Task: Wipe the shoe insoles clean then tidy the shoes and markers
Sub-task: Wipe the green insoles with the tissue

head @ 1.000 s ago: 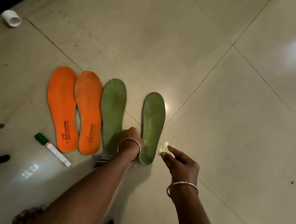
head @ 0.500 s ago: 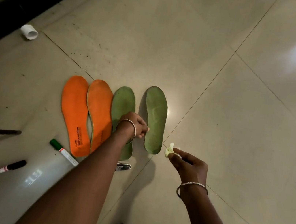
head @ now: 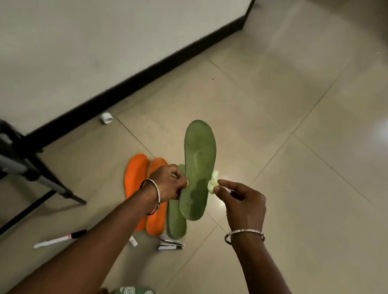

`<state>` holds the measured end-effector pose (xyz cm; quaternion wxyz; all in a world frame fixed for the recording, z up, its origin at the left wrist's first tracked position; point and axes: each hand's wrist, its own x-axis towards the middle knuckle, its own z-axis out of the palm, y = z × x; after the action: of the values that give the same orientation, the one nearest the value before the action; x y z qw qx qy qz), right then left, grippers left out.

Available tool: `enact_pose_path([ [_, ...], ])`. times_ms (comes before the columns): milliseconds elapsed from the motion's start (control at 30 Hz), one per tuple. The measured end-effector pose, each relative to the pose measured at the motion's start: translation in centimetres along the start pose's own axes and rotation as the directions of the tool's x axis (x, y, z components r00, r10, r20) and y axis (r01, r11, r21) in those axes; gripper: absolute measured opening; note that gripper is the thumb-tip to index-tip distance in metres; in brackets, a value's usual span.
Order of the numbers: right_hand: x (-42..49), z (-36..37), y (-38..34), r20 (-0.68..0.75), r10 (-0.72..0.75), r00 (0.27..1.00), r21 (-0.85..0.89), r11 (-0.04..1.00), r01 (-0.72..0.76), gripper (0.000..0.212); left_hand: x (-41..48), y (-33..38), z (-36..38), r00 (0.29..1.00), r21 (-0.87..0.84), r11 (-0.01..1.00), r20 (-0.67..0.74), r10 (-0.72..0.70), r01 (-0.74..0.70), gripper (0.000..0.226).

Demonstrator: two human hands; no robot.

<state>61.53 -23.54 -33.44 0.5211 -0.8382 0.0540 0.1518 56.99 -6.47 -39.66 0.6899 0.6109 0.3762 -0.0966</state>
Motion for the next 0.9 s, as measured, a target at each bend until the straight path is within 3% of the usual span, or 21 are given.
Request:
enact_pose_path([
  [333, -13.4, -3.7, -10.3, 0.168, -0.329, 0.929, 0.095, 0.944, 0.317, 0.015, -18.8, 6.3, -5.1, 0.955, -0.106, 0.974, -0.246, 0.167, -0.198, 0.019],
  [600, -25.1, -10.6, -13.5, 0.172, -0.534, 0.827, 0.206, 0.841, 0.5, 0.03, -36.2, 7.3, -4.0, 0.878, -0.27, 0.863, -0.353, 0.324, -0.427, 0.011],
  [700, -29.4, -12.3, -14.8, 0.224, -0.624, 0.749, 0.188, 0.781, 0.595, 0.041, -42.4, 7.1, -3.4, 0.83, -0.306, 0.801, -0.412, 0.376, -0.515, 0.012],
  [900, -36.1, -14.4, -16.7, 0.272, -0.774, 0.572, 0.251, 0.63, 0.735, 0.026, -52.1, 6.2, -2.7, 0.733, -0.37, 0.657, -0.515, 0.443, -0.657, 0.008],
])
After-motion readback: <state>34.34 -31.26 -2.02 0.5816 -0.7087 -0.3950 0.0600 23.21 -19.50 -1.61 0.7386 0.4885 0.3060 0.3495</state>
